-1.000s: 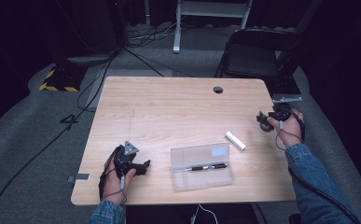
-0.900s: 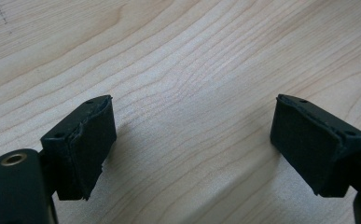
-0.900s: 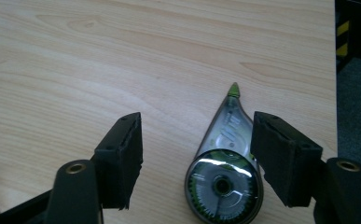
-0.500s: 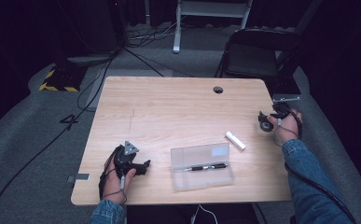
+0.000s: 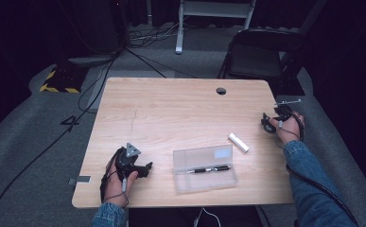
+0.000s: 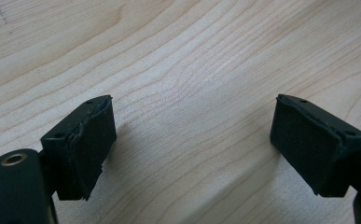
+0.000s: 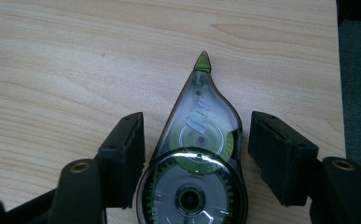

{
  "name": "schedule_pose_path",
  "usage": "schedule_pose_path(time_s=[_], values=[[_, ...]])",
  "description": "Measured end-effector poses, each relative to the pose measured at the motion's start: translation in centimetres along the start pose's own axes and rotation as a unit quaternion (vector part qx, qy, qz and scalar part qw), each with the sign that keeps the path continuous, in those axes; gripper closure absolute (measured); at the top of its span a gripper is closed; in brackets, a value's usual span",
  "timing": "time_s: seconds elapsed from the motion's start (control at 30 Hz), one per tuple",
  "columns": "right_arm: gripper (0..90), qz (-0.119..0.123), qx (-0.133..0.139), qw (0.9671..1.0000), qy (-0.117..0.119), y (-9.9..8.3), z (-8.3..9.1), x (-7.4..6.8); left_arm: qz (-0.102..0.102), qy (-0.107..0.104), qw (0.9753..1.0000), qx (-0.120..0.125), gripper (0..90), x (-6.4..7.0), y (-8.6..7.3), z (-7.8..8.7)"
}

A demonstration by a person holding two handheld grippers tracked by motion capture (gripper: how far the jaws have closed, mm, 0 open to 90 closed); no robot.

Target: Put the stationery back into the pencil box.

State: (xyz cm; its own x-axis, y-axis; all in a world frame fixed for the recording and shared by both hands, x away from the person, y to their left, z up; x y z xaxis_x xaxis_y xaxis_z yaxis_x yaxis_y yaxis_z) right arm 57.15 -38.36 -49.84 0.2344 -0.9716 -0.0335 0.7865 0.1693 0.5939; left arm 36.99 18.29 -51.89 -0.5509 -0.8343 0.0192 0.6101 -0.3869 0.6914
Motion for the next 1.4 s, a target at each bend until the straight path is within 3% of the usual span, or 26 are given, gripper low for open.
schedule_pose_path(time_s=[0.33, 0.87, 1.2, 1.4], values=[[49.8, 0.023, -0.004, 0.9997, -0.001, 0.0, 0.2, -0.2, 0.0, 0.0, 1.0, 0.0, 14.7, 0.0, 0.0, 0.0], [51.2, 0.041, -0.012, 0.9991, 0.005, -0.1, 1.1, -0.5, 0.0, 0.0, 1.0, 0.001, 14.7, 0.0, 0.0, 0.0], [52.0, 0.074, 0.019, 0.9968, 0.024, 0.8, 3.6, -2.1, 0.0, 0.0, 1.0, 0.0, 14.6, 0.0, 0.0, 0.0], [52.1, 0.111, 0.034, 0.9922, 0.045, 1.2, 5.8, -4.2, 0.0, 0.0, 1.0, 0.002, 14.7, 0.0, 0.0, 0.0]])
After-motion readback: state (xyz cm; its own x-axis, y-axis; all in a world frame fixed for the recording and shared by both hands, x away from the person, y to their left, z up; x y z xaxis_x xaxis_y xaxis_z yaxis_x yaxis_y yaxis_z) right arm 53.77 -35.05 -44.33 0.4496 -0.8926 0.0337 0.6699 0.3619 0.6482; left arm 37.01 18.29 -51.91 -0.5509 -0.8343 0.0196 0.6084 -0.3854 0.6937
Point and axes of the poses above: each handheld gripper's, and its own axes: z roughly backward along the jaws, y roughly out of its top, x roughly to its right, the point moved 2 cm from there along -z, roughly forward along the jaws
